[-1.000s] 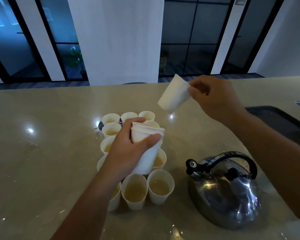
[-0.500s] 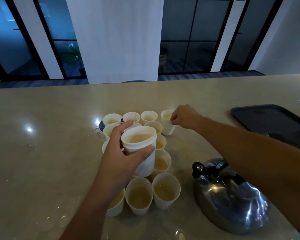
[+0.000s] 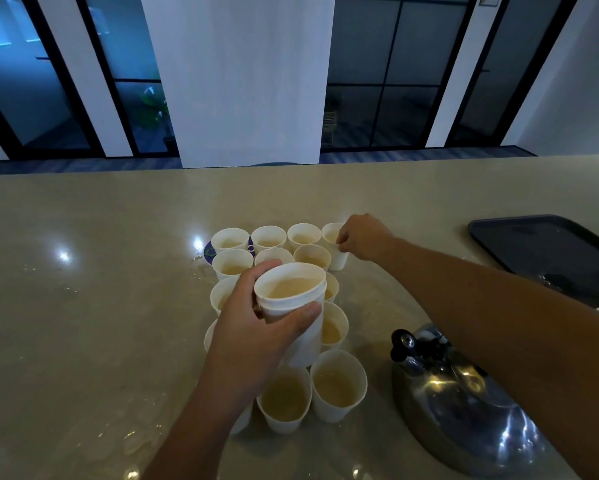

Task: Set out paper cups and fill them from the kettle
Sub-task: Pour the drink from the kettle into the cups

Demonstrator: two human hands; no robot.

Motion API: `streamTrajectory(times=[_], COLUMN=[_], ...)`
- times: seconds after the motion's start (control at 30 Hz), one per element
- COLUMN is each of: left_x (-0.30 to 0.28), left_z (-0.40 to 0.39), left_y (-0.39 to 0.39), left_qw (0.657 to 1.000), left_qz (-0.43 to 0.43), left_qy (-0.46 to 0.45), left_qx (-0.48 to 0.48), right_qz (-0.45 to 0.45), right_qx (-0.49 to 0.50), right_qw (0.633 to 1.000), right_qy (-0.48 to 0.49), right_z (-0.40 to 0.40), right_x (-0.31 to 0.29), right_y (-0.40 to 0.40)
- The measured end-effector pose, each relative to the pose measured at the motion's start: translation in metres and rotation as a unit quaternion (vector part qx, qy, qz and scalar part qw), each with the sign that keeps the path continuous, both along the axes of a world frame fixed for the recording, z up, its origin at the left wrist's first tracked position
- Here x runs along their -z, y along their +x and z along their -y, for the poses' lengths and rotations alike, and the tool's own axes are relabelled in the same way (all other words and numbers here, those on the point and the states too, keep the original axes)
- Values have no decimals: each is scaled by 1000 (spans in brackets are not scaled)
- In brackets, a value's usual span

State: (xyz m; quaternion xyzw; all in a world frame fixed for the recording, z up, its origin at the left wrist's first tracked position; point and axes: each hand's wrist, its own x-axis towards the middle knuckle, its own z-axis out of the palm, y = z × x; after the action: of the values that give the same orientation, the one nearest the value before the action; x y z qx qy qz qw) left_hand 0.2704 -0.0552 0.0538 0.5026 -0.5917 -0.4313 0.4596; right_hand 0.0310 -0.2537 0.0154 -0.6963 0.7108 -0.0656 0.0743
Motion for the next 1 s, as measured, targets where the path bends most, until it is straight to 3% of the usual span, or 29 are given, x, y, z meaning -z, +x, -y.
streamTrajectory(times=[0.17, 0.3, 0.5, 0.67, 1.0], left_x=[-1, -4, -9, -9, -14], left_z=[-5, 1, 4, 1, -4], left_y=[-2, -9, -27, -40, -39], left_qw=[999, 998, 997, 997, 999], left_qz=[-31, -35, -46, -56, -15], left_qy=[11, 31, 41, 40, 32], left_qx=[-18, -42, -36, -28, 11], right_qz=[-15, 112, 276, 213, 179], right_qx=[-28, -64, -205, -283, -283], right_qw=[999, 990, 939, 931, 942], right_qy=[4, -51, -13, 87, -7], right_z=[-10, -39, -137, -174, -186], right_x=[-25, -78, -137, -141, -135], right_y=[-4, 12, 35, 25, 20])
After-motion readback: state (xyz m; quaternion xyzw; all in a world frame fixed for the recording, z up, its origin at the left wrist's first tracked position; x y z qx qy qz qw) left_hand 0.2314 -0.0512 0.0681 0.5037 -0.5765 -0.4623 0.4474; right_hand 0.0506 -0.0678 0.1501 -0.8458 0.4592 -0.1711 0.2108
